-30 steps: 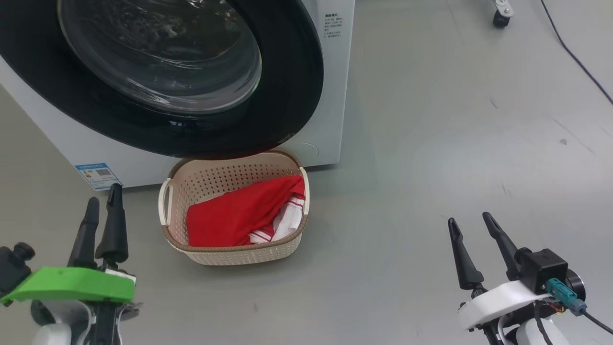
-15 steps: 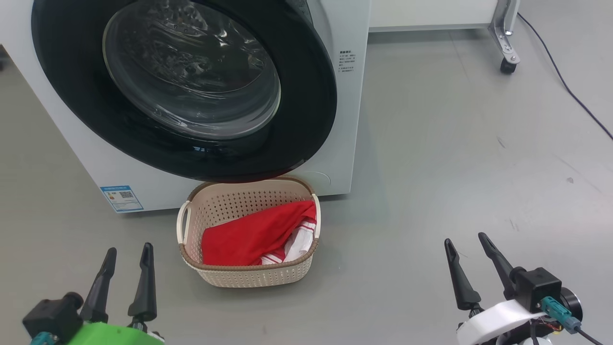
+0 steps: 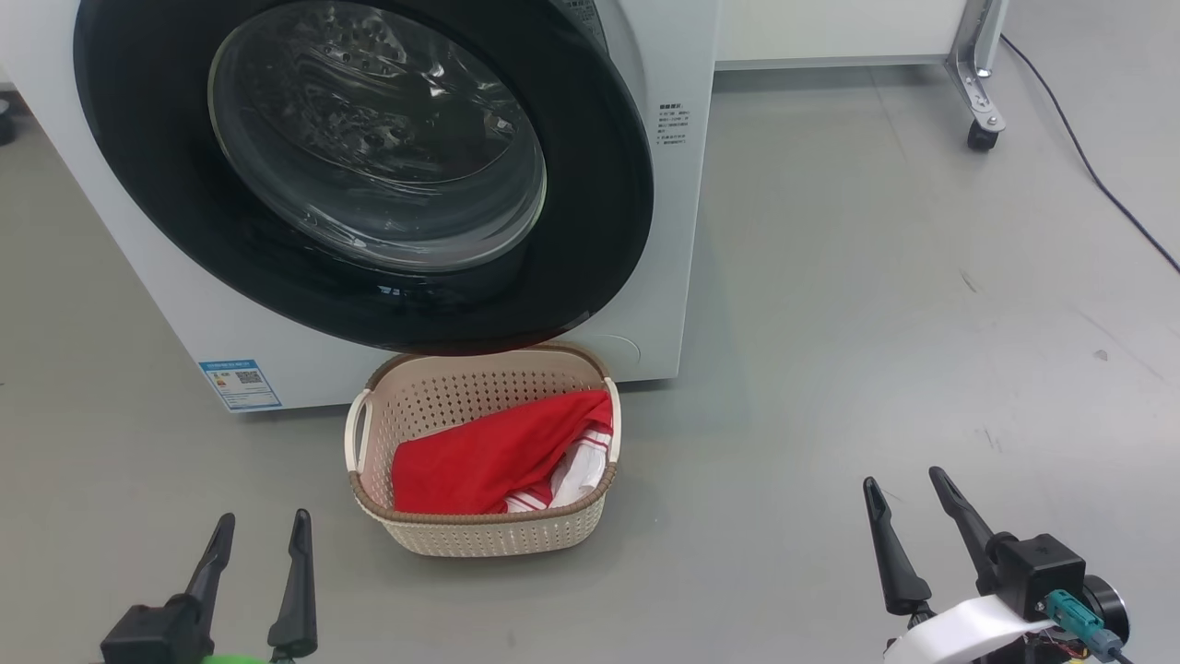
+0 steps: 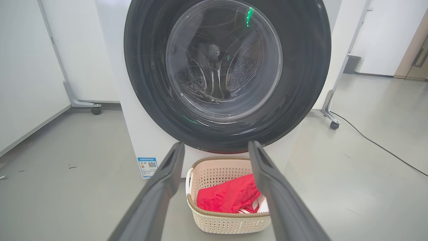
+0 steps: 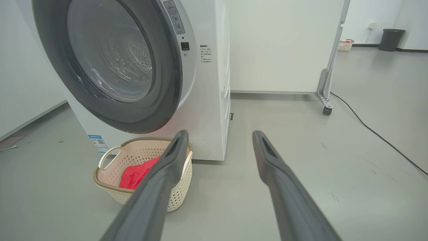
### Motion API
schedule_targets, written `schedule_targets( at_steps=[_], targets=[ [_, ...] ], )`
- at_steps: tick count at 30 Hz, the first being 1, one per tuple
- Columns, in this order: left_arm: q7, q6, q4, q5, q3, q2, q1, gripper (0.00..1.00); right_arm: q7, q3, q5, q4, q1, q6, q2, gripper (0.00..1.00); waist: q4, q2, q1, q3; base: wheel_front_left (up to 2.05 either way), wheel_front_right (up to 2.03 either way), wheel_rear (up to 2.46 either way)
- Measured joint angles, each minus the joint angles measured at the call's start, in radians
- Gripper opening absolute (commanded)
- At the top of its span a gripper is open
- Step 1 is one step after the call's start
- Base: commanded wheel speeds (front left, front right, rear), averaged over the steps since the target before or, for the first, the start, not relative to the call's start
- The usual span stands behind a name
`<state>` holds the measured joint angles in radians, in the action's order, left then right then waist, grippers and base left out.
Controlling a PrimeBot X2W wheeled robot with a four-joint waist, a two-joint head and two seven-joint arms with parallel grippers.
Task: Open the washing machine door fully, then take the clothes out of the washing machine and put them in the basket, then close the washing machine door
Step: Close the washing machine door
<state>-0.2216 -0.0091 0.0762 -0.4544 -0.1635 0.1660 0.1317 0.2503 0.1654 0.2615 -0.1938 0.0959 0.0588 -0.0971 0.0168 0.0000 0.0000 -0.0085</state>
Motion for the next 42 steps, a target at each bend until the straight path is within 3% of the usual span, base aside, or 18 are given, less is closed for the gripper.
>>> schedule_targets(
  at_steps=[5,22,23,24,25,42],
  targets=[
    [-0.008,0.023,0.004,0.010,-0.003,-0.018,0.003,1.00,0.000,-0.008,0.000,0.006,0.007,-0.010,0.000,1.00,0.000,0.0000,0.0000,-0.003,0.00,0.00,0.00],
    [-0.018,0.041,0.006,0.018,-0.004,-0.033,0.011,1.00,-0.003,-0.012,0.000,0.024,0.021,-0.034,0.001,1.00,-0.002,0.0000,0.0000,-0.002,0.00,0.00,0.00],
    [-0.018,0.041,0.006,0.018,-0.004,-0.034,0.011,1.00,-0.003,-0.013,0.000,0.025,0.021,-0.035,0.001,0.92,-0.002,0.0000,0.0000,-0.002,0.00,0.00,0.00],
    [-0.018,0.041,0.006,0.018,-0.004,-0.036,0.011,1.00,-0.003,-0.014,0.000,0.027,0.021,-0.035,0.001,0.36,-0.002,0.0000,0.0000,-0.001,0.00,0.00,0.00],
    [-0.018,0.041,0.006,0.020,-0.005,-0.038,0.011,1.00,-0.003,-0.016,0.000,0.030,0.021,-0.035,0.001,0.00,-0.002,0.0000,0.0000,-0.001,0.00,0.00,0.00],
    [-0.019,0.040,-0.003,0.046,-0.027,-0.052,0.007,1.00,-0.017,-0.028,0.002,0.052,0.018,-0.025,-0.029,0.00,0.031,0.0000,0.0000,0.024,0.00,0.00,0.00]
  ],
)
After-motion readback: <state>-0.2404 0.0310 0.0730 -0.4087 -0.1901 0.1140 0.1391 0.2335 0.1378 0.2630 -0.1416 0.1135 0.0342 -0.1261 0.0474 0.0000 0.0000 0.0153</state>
